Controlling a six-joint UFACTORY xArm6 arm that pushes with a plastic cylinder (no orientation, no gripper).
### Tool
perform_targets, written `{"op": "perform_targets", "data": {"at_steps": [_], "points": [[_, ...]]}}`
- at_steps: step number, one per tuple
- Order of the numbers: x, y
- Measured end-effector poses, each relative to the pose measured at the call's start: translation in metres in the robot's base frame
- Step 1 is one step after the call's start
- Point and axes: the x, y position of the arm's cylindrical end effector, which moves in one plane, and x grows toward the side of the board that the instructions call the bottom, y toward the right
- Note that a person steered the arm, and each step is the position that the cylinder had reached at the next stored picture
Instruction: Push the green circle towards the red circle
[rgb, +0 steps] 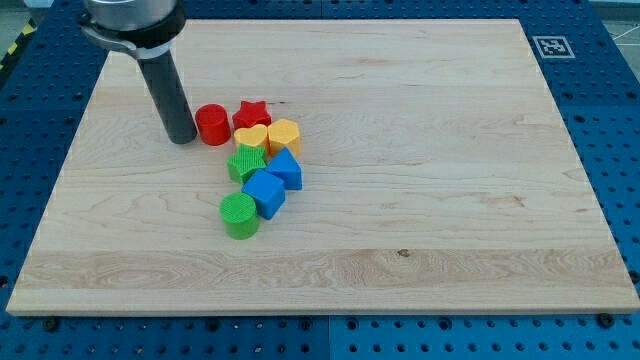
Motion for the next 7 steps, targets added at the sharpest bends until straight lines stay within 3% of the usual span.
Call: {"op": "perform_targets", "data": {"at_steps": [3,5,7], "points": [[0.002,0.012],[0.107,0.010],[0.170,0.022]]}}
